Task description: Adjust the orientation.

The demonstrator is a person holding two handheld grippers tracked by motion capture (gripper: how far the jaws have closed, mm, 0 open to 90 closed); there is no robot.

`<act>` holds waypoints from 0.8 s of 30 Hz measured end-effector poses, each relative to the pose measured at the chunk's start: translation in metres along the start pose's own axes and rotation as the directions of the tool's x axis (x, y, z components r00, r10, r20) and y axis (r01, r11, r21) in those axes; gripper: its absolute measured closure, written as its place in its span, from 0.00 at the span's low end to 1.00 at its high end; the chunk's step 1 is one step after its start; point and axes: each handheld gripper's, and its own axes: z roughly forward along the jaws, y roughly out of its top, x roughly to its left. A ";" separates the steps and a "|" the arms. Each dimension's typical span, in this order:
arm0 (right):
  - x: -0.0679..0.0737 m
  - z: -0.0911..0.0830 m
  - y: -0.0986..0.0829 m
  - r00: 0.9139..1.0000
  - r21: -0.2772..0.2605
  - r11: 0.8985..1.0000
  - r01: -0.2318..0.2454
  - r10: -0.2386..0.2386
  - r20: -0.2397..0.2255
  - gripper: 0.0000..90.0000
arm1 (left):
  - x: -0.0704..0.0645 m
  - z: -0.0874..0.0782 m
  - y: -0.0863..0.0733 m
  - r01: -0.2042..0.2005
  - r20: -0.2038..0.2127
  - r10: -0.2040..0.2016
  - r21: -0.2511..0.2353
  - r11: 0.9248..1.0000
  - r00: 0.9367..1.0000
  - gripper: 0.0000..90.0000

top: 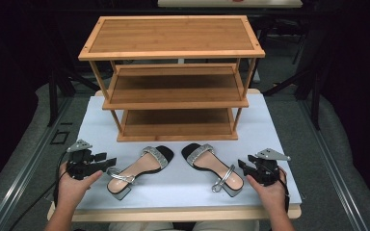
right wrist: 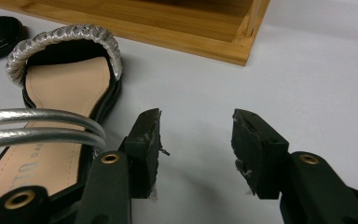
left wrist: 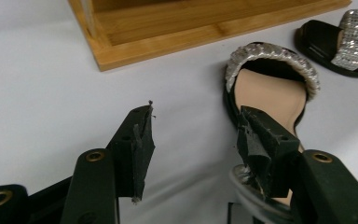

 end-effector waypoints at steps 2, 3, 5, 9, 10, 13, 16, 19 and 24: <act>-0.001 0.000 0.000 1.000 -0.004 1.000 -0.006 0.006 0.002 0.57 | -0.003 -0.002 0.002 -0.002 0.007 0.002 -0.009 1.000 1.000 0.50; -0.002 -0.001 0.000 1.000 -0.005 1.000 -0.007 0.007 0.004 0.57 | -0.005 -0.002 0.003 -0.006 0.017 0.006 -0.007 1.000 1.000 0.49; -0.003 -0.001 0.000 1.000 -0.008 1.000 -0.012 0.012 0.001 0.57 | -0.009 -0.003 0.004 -0.013 0.023 0.014 -0.008 1.000 1.000 0.48; -0.003 -0.001 -0.001 1.000 -0.005 1.000 -0.017 0.017 0.000 0.57 | -0.013 0.000 0.005 -0.025 0.027 0.025 -0.004 1.000 0.999 0.46; -0.003 0.000 -0.001 1.000 -0.004 1.000 -0.015 0.015 -0.004 0.57 | -0.014 0.000 0.005 -0.029 0.030 0.029 -0.001 1.000 0.999 0.46; -0.004 0.000 -0.001 1.000 0.002 1.000 -0.016 0.016 -0.004 0.57 | -0.017 0.001 0.006 -0.039 0.042 0.039 0.002 0.999 0.998 0.46; -0.005 0.000 -0.001 1.000 -0.002 1.000 -0.026 0.026 -0.011 0.57 | -0.023 0.003 0.008 -0.039 0.062 0.039 0.009 0.999 0.997 0.46; -0.006 -0.001 -0.001 0.999 -0.005 0.999 -0.036 0.036 -0.012 0.57 | -0.028 0.005 0.010 -0.056 0.074 0.054 0.020 0.998 0.996 0.43; -0.007 -0.001 -0.002 0.999 -0.007 0.999 -0.050 0.050 -0.020 0.57 | -0.035 0.012 0.015 -0.073 0.078 0.068 0.054 0.996 0.995 0.42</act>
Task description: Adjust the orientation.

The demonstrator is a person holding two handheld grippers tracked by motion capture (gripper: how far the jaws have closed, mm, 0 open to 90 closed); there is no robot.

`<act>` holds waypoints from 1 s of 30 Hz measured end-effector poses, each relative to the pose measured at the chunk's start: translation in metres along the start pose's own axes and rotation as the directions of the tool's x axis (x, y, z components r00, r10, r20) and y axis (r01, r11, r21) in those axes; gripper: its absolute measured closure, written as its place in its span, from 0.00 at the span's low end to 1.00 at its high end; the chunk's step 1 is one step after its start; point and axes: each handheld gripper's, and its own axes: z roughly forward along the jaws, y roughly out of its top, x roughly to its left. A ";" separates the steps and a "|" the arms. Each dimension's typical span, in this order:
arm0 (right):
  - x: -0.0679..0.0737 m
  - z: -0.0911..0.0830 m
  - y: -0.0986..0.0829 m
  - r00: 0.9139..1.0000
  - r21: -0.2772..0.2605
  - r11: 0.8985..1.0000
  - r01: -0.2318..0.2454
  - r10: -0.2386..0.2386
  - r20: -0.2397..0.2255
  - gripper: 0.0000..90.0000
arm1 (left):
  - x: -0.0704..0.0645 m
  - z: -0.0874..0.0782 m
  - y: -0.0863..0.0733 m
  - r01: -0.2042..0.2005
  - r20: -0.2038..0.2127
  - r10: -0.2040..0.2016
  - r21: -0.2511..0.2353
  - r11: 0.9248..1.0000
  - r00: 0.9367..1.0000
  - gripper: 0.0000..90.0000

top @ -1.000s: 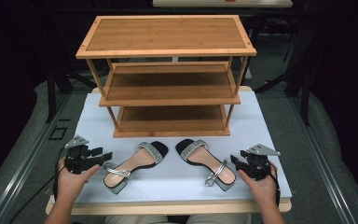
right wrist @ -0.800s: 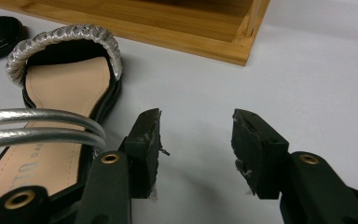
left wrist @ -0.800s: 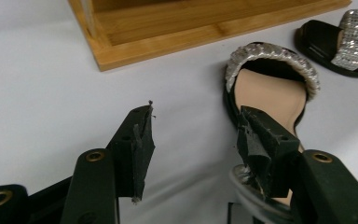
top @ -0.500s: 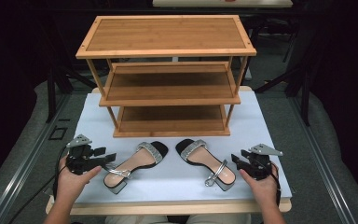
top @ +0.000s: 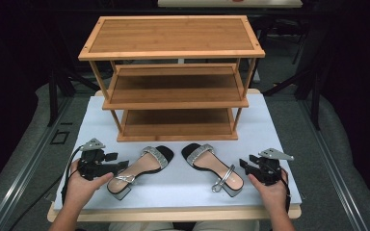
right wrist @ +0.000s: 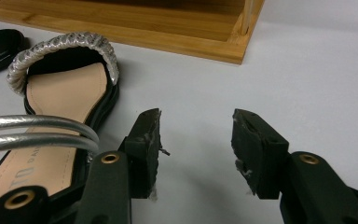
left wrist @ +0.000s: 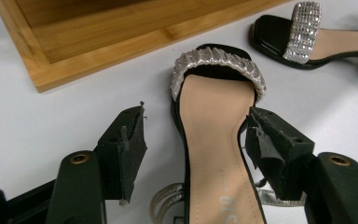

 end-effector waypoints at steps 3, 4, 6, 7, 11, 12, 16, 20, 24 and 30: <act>0.000 0.000 0.000 1.000 -0.006 1.000 -0.003 0.003 0.002 0.57 | -0.003 0.004 0.004 -0.012 0.004 0.011 0.045 0.999 1.000 0.40; 0.000 -0.001 0.000 1.000 -0.007 1.000 -0.002 0.002 0.004 0.57 | -0.003 0.005 0.005 -0.018 0.003 0.017 0.062 0.998 1.000 0.40; -0.001 -0.001 0.000 1.000 -0.007 1.000 -0.005 0.005 0.000 0.57 | -0.005 0.008 0.007 -0.035 -0.002 0.035 0.092 0.995 0.999 0.40; -0.001 -0.001 0.000 1.000 -0.007 1.000 -0.006 0.006 0.003 0.57 | -0.005 0.009 0.008 -0.034 -0.005 0.034 0.107 0.994 0.999 0.39; -0.002 -0.001 0.000 1.000 -0.006 1.000 -0.010 0.010 0.006 0.57 | -0.006 0.012 0.012 -0.045 0.001 0.045 0.155 0.987 0.999 0.39; -0.002 -0.001 0.000 1.000 -0.007 1.000 -0.011 0.011 0.006 0.57 | -0.006 0.012 0.013 -0.045 0.003 0.045 0.157 0.987 0.999 0.39; -0.002 -0.001 0.000 1.000 -0.005 1.000 -0.011 0.011 0.007 0.57 | -0.006 0.013 0.018 -0.046 0.005 0.046 0.171 0.984 0.999 0.39; -0.001 -0.001 0.000 1.000 -0.006 1.000 -0.009 0.009 0.003 0.57 | -0.005 0.017 0.019 -0.035 0.013 0.033 0.198 0.980 0.999 0.38; -0.001 -0.001 0.000 1.000 -0.008 1.000 -0.014 0.014 0.002 0.57 | -0.005 0.022 0.018 -0.035 0.018 0.032 0.226 0.973 0.999 0.38; -0.002 0.000 -0.001 1.000 -0.024 1.000 -0.020 0.020 0.002 0.57 | -0.009 0.029 0.017 -0.053 0.032 0.046 0.281 0.958 0.998 0.37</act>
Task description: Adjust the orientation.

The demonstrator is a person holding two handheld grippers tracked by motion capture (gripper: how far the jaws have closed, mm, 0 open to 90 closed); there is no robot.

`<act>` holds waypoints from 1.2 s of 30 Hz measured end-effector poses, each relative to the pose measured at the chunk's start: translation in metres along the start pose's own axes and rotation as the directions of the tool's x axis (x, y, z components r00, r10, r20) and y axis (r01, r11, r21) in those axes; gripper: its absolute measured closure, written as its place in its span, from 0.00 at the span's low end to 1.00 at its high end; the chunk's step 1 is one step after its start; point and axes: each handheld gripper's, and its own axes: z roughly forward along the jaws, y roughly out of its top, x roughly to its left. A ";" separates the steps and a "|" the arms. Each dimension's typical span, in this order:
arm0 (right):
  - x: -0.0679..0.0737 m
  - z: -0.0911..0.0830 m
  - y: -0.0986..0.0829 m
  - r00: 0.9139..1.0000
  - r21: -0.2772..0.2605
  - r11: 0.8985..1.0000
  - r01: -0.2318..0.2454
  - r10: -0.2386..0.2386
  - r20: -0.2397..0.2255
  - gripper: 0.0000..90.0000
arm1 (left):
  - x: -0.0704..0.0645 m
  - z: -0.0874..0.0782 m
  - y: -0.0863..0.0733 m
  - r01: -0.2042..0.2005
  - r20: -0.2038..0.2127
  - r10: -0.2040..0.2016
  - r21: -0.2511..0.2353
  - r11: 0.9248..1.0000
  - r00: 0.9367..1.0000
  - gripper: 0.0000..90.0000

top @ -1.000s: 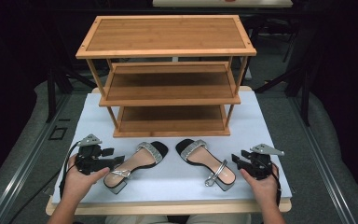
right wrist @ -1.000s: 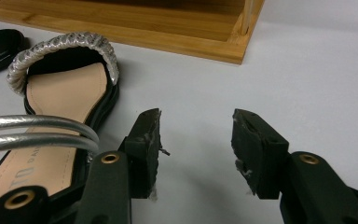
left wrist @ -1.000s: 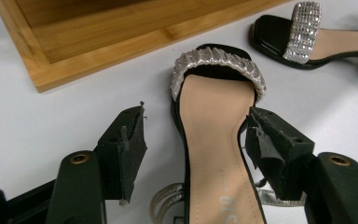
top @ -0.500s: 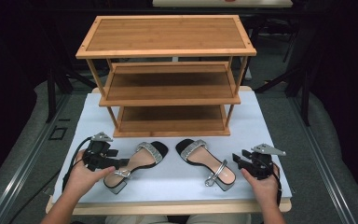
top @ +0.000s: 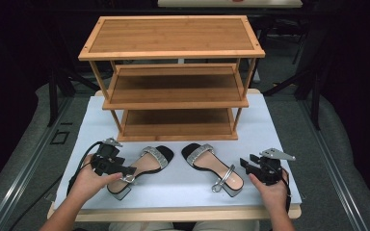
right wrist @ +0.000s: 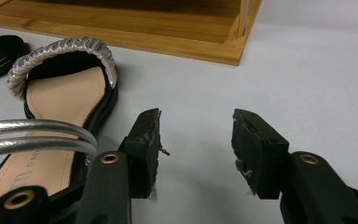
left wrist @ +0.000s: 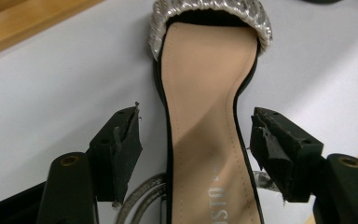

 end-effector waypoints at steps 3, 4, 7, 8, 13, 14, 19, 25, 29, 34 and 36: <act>0.000 0.000 0.000 1.000 0.013 1.000 0.001 -0.001 -0.004 0.57 | -0.003 0.003 0.001 -0.005 0.003 0.005 0.012 1.000 1.000 0.36; 0.000 0.000 0.000 1.000 0.013 1.000 0.002 -0.001 -0.004 0.57 | -0.003 0.003 0.001 -0.007 0.002 0.007 0.014 1.000 1.000 0.36; 0.000 0.000 0.000 1.000 0.012 1.000 -0.001 0.001 0.002 0.57 | -0.003 0.005 0.000 -0.009 0.007 0.009 0.019 1.000 1.000 0.35; 0.000 0.000 0.000 1.000 0.012 1.000 -0.002 0.002 0.000 0.57 | -0.004 0.006 0.000 -0.012 0.008 0.012 0.022 1.000 1.000 0.35; 0.000 0.001 -0.001 1.000 0.017 1.000 -0.004 0.004 0.000 0.57 | -0.004 0.009 -0.001 -0.016 0.016 0.015 0.057 0.998 1.000 0.35; 0.000 0.001 -0.001 1.000 0.017 1.000 -0.004 0.004 0.000 0.57 | -0.004 0.010 -0.001 -0.013 0.018 0.012 0.063 0.998 1.000 0.35; 0.000 0.001 -0.001 1.000 0.016 1.000 -0.005 0.005 -0.001 0.57 | -0.006 0.013 -0.001 -0.026 0.013 0.025 0.100 0.995 1.000 0.36; -0.001 0.001 -0.001 1.000 0.020 1.000 -0.005 0.005 0.000 0.57 | -0.004 0.015 -0.001 -0.026 0.002 0.026 0.119 0.993 1.000 0.38; -0.001 0.002 -0.002 1.000 0.020 1.000 -0.005 0.005 0.000 0.56 | -0.004 0.016 -0.001 -0.022 0.005 0.021 0.124 0.992 1.000 0.38; 0.000 0.002 -0.002 1.000 0.024 1.000 -0.005 0.005 0.001 0.56 | -0.008 0.019 0.003 -0.045 -0.016 0.048 0.157 0.987 0.999 0.39; -0.001 0.002 -0.002 1.000 0.021 1.000 -0.005 0.005 0.001 0.56 | -0.009 0.021 0.004 -0.049 -0.018 0.053 0.170 0.984 0.998 0.40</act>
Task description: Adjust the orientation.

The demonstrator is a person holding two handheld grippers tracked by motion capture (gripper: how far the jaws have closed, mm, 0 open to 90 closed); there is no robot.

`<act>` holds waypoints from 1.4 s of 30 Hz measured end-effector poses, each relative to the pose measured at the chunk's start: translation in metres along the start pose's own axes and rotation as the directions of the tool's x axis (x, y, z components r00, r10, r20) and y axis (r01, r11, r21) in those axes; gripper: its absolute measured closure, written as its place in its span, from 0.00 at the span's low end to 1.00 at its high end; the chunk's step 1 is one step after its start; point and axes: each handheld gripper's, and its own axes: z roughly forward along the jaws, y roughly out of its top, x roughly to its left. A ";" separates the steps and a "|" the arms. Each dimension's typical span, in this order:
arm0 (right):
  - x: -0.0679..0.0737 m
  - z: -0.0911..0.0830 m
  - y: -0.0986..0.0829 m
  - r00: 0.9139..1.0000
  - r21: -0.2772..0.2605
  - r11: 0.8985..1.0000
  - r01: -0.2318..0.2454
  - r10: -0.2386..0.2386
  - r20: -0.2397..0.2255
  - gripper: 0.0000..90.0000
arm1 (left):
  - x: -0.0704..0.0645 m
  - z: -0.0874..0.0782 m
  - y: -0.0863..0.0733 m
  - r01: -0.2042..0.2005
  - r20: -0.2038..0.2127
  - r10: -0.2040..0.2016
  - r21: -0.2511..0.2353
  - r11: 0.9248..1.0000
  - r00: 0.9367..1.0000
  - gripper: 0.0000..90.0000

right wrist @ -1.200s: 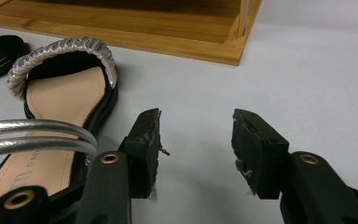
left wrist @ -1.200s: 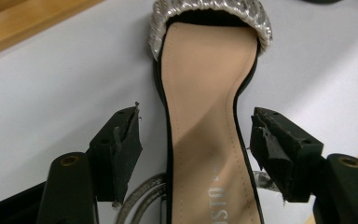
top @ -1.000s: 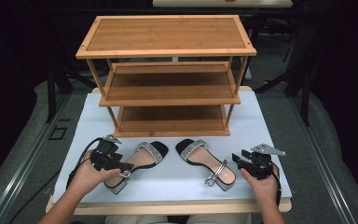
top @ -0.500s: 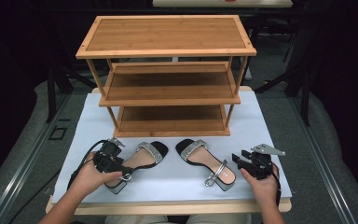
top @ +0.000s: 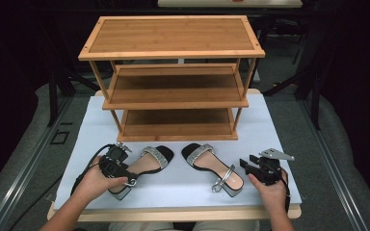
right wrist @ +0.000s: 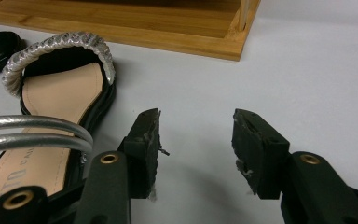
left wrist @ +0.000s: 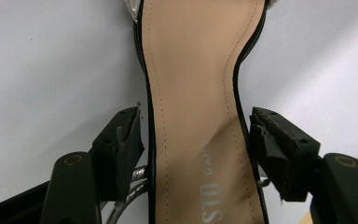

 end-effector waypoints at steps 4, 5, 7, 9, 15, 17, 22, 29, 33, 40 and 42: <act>0.000 0.000 0.000 1.000 0.000 1.000 -0.001 0.001 -0.001 0.56 | -0.001 0.001 0.001 -0.005 0.002 0.005 0.011 1.000 1.000 0.44; 0.000 0.000 0.000 1.000 0.000 1.000 -0.001 0.001 -0.002 0.56 | -0.002 0.001 0.002 0.003 0.002 -0.003 0.007 1.000 1.000 0.45; -0.001 0.000 0.000 1.000 0.000 1.000 0.001 -0.001 0.000 0.56 | -0.001 0.001 0.002 0.006 0.005 -0.006 0.013 1.000 1.000 0.45; 0.000 0.000 0.000 1.000 0.000 1.000 -0.002 0.002 0.000 0.56 | 0.000 0.001 0.004 0.002 0.006 -0.002 0.020 1.000 1.000 0.45; -0.001 0.000 0.000 1.000 -0.003 1.000 -0.003 0.003 0.001 0.56 | 0.003 0.001 0.010 -0.039 -0.010 0.040 0.064 0.997 0.999 0.47; -0.001 0.000 0.000 1.000 -0.012 1.000 -0.003 0.003 0.004 0.56 | 0.006 0.001 0.013 -0.058 0.001 0.058 0.083 0.995 0.998 0.47; -0.002 -0.002 -0.001 1.000 -0.010 1.000 -0.006 0.006 0.008 0.56 | 0.016 0.000 0.018 -0.090 0.036 0.087 0.112 0.990 0.996 0.47; -0.003 -0.002 -0.001 1.000 -0.021 1.000 -0.010 0.010 0.009 0.56 | 0.013 0.001 0.023 -0.097 0.025 0.094 0.154 0.983 0.995 0.46; -0.003 -0.002 -0.001 1.000 -0.025 1.000 -0.011 0.011 0.006 0.56 | 0.014 0.002 0.025 -0.093 0.028 0.090 0.166 0.982 0.996 0.45; -0.003 -0.001 -0.001 1.000 -0.022 1.000 -0.014 0.014 0.003 0.56 | 0.013 0.006 0.029 -0.092 0.033 0.087 0.198 0.976 0.996 0.45; -0.003 -0.001 -0.001 1.000 -0.021 1.000 -0.015 0.015 0.003 0.56 | 0.012 0.008 0.031 -0.094 0.030 0.089 0.212 0.973 0.996 0.45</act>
